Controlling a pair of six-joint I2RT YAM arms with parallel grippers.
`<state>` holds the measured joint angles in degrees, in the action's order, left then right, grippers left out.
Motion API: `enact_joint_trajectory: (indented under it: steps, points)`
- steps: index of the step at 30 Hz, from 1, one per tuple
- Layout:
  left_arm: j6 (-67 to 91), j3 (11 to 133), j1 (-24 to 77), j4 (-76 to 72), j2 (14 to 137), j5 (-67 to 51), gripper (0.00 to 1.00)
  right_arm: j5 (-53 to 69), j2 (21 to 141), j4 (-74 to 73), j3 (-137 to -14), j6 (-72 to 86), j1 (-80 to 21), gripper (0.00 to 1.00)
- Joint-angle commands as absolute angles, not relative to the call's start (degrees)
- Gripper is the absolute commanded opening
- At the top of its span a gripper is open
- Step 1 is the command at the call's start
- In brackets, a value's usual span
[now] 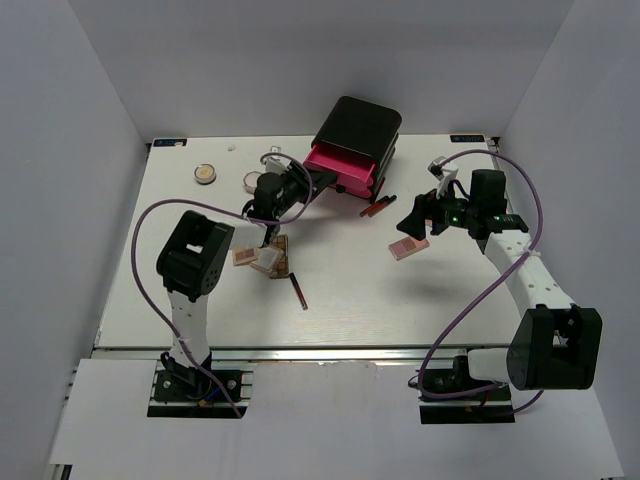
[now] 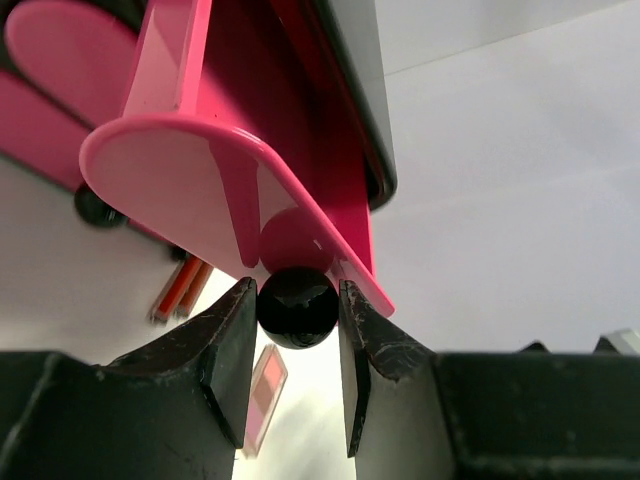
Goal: Organize the makeup
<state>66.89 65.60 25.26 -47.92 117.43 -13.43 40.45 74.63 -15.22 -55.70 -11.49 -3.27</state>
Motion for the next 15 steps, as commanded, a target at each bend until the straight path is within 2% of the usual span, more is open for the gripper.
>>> enact_joint_trajectory:
  steps: [1, 7, 9, 10, 13, 15]
  points:
    - [64.34, 61.09, 25.49, -48.07, 111.1, -13.71, 0.24, 40.25, 73.39, -14.5, -55.72, -12.66, -3.08, 0.78]
    - [63.99, 58.36, 25.49, -47.9, 108.72, -13.1, 0.33, 40.43, 74.35, -15.55, -55.99, -14.32, -3.08, 0.82]
    - [63.46, 58.27, 25.49, -46.68, 107.85, -12.57, 0.44, 40.25, 74.53, -16.26, -56.25, -15.64, -3.16, 0.83]
    - [62.67, 58.27, 25.4, -45.28, 107.49, -11.79, 0.57, 39.99, 74.71, -16.87, -56.34, -16.08, -3.08, 0.84]
    - [61.01, 57.66, 25.49, -42.99, 105.56, -10.82, 0.7, 39.12, 75.06, -17.93, -56.34, -18.1, -3.08, 0.85]
    - [59.77, 57.48, 25.49, -41.06, 103.72, -10.37, 0.72, 38.59, 75.32, -18.28, -56.43, -19.41, -3.08, 0.86]
